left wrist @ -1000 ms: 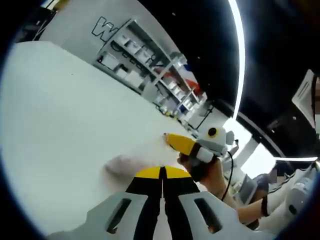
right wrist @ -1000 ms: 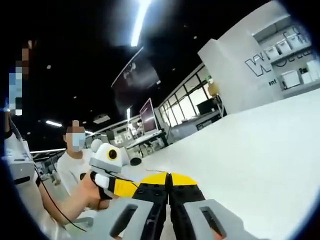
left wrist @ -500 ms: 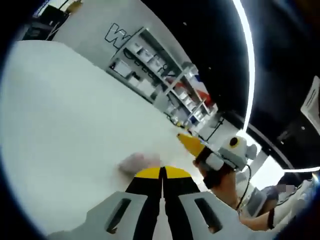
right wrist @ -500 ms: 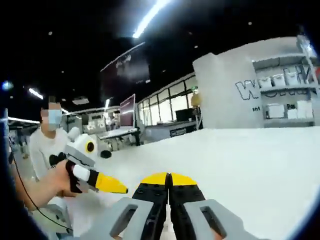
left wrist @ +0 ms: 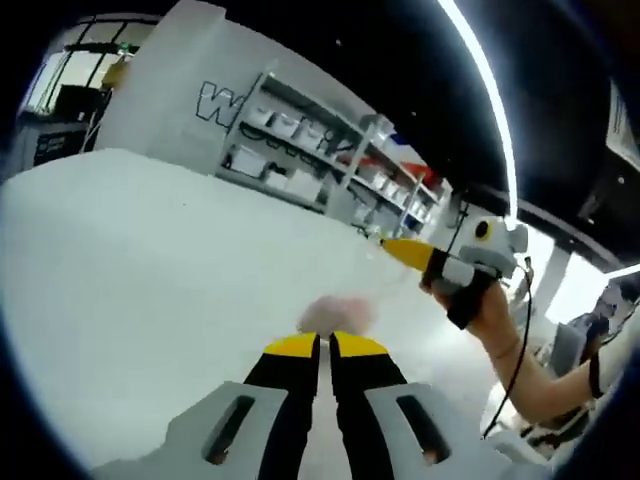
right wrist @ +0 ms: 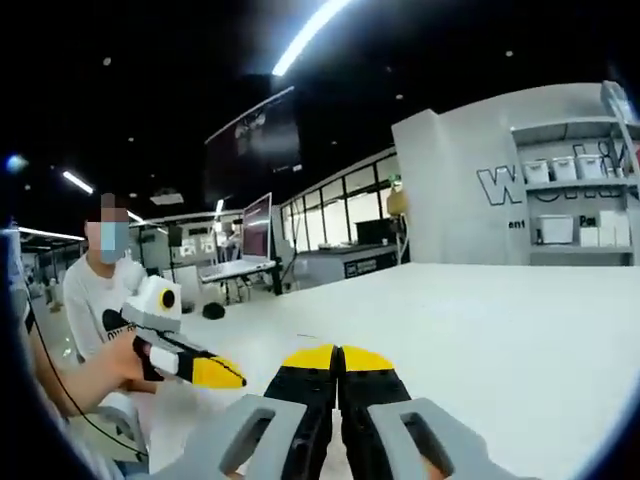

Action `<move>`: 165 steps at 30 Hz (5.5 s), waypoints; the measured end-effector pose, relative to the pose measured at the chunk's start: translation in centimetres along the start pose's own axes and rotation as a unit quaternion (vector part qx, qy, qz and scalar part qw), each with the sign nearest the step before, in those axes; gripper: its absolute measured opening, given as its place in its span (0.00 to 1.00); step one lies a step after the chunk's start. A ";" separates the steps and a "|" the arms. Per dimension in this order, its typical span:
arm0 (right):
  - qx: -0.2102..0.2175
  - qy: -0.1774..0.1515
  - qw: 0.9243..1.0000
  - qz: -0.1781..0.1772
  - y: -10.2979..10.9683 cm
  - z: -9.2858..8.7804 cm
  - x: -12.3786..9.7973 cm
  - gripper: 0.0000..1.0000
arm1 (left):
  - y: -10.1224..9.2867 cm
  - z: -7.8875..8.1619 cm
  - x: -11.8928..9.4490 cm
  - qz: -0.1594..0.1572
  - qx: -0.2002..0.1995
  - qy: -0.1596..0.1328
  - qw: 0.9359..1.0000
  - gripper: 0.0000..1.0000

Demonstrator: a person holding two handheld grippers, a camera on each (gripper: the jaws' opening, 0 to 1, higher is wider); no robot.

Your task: Open the resealable bag by pulling the two sides of the seal apart until the entire bag opening is separated and visibly accessible.

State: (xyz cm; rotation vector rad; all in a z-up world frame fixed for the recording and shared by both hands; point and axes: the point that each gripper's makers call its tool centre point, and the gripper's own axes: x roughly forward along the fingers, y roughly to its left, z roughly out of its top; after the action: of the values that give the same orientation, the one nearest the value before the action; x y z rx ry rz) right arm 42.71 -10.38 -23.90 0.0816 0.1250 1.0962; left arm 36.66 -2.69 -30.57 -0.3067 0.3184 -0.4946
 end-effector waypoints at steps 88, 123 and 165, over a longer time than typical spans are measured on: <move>-0.140 0.096 0.977 -0.131 -22.7 3.9 14.0 0.00 | 4.8 0.9 1.1 0.103 0.149 0.020 0.983 0.97; -0.087 0.133 0.981 -0.107 -21.1 0.2 15.7 0.04 | 4.4 -0.1 0.5 0.104 0.141 0.032 0.984 0.94; -0.071 0.157 0.983 -0.067 -16.7 -1.4 12.8 0.28 | 4.3 -0.3 -0.4 0.106 0.122 0.020 0.987 0.94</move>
State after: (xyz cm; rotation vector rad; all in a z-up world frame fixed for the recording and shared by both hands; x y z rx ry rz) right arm 63.02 -6.62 -28.22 -0.2272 0.3304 0.9747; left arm 38.02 1.01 -32.29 -0.0243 0.3209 -0.3258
